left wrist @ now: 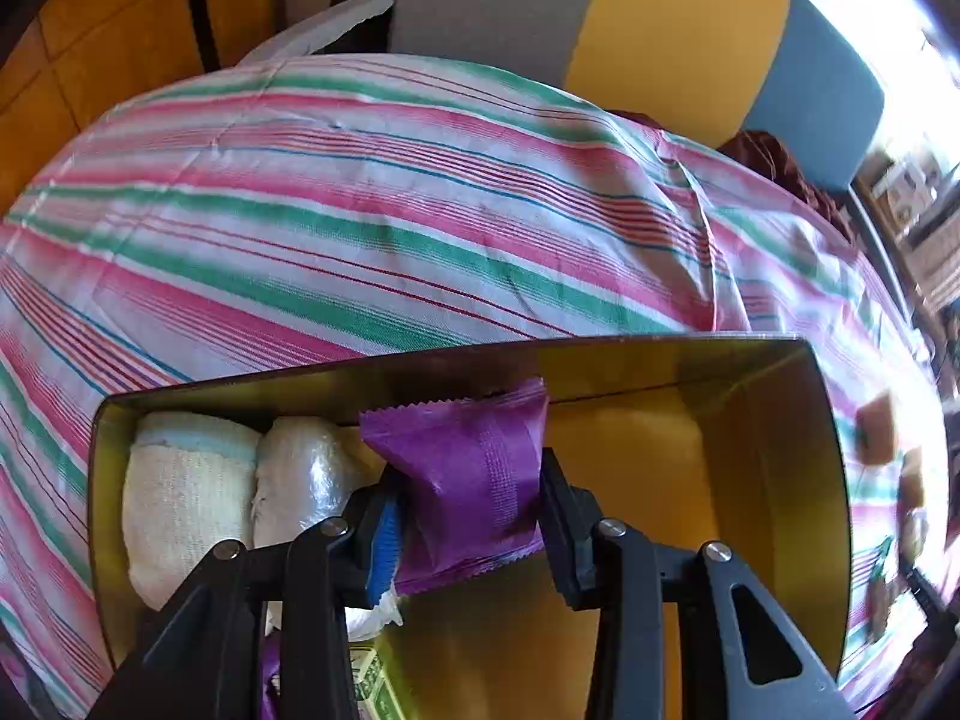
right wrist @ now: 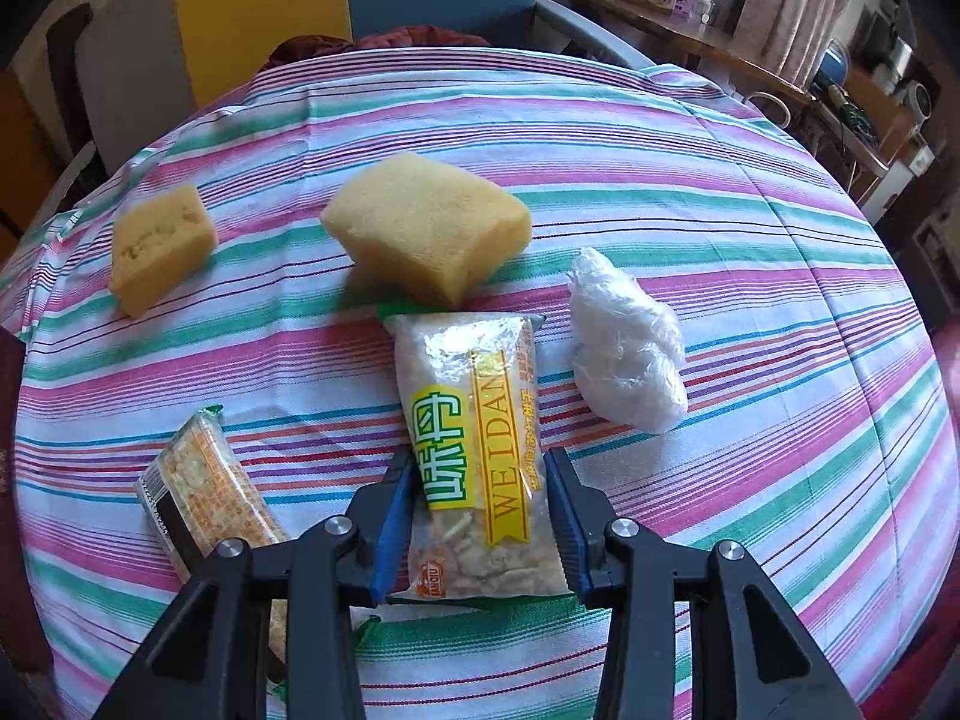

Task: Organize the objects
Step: 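Carry the purple packet into the tray beside the clear bag and open left gripper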

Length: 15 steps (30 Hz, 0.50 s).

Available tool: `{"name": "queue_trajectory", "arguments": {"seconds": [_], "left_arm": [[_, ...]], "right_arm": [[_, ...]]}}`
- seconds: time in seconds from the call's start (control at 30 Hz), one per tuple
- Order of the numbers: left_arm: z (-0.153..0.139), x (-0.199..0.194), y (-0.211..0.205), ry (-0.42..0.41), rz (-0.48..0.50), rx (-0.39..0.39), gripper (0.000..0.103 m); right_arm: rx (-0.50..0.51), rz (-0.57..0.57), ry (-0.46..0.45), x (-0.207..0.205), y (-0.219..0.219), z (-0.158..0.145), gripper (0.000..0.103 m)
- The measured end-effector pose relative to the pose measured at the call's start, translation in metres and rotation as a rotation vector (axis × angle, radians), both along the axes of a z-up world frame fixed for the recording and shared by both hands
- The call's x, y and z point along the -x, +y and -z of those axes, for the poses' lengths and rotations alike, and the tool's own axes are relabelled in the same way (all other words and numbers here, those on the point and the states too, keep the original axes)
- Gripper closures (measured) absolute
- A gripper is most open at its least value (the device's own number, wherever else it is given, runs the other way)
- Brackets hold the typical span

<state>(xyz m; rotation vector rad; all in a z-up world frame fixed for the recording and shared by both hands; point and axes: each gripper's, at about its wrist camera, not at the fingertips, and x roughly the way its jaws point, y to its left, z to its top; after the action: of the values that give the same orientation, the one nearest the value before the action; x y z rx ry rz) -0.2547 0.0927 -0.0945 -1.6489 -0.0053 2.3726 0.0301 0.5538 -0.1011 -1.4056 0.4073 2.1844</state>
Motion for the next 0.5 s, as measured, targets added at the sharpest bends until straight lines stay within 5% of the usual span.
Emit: {"name": "queue_trajectory", "arguments": {"seconds": [0.33,0.5], "left_arm": [[-0.031,-0.019,-0.015,0.062,-0.026,-0.016,0.059],[-0.059,-0.066,-0.017,0.199,-0.007,0.015,0.059]], "right_arm": [[-0.008,-0.003,-0.001,0.001,0.000,0.000,0.060],[-0.021,-0.007,-0.005,0.002,-0.002,0.000,0.061]]}}
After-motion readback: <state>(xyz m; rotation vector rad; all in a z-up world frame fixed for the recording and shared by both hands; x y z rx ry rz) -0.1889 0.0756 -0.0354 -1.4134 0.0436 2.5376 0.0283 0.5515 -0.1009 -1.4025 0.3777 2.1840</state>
